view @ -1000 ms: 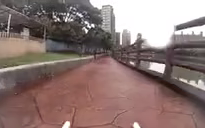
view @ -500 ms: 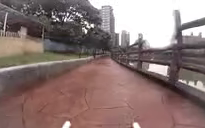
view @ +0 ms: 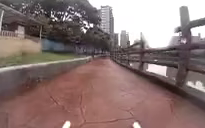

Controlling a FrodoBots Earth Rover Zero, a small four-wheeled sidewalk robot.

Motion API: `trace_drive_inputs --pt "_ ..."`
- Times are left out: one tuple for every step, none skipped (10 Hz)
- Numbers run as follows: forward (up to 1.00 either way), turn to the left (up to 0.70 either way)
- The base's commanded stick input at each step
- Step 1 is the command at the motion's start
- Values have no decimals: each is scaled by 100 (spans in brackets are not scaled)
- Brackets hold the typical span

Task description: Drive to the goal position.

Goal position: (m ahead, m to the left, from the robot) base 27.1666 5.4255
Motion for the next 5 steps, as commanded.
trace_drive_inputs --pt "50 0" --pt "50 0" --pt "50 0" --pt "50 0" --pt "50 0"
